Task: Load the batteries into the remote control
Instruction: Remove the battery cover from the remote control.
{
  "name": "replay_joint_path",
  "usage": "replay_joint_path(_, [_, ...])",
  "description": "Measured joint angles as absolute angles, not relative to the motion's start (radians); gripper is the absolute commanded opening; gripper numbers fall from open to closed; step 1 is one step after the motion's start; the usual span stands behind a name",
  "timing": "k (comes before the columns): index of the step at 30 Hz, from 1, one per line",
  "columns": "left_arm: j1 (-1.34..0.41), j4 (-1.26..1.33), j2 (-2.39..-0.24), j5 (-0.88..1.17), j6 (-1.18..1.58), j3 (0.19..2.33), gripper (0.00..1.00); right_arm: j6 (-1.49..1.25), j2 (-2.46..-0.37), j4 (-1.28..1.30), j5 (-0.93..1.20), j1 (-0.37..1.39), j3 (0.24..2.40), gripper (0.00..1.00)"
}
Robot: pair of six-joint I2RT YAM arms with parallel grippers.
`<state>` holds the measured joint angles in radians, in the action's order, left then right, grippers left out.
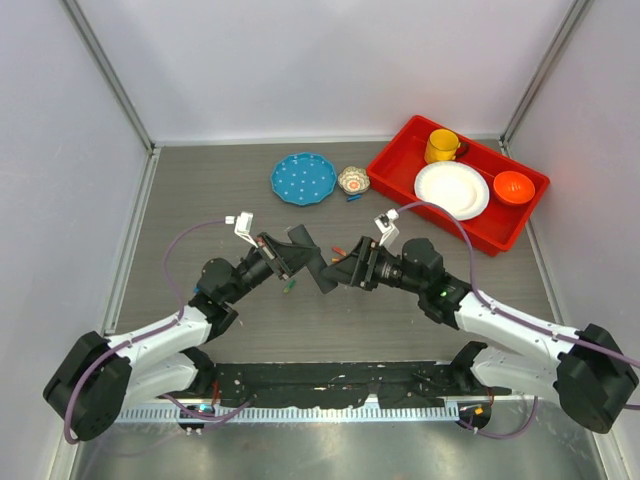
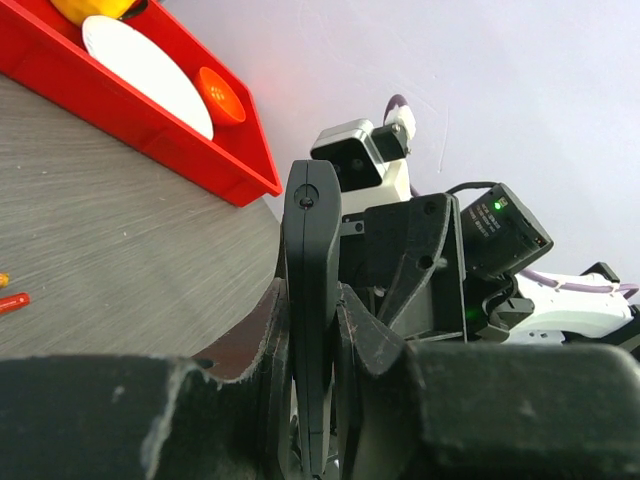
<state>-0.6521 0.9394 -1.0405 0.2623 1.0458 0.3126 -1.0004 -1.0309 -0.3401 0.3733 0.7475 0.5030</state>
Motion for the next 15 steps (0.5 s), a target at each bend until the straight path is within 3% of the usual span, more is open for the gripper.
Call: replay_joint_path(15, [-0.652,0.956,-1.05,0.265,1.05,0.31,0.0,-1.029,-1.102,-0.416,0.396,0.748,0.523,0.71])
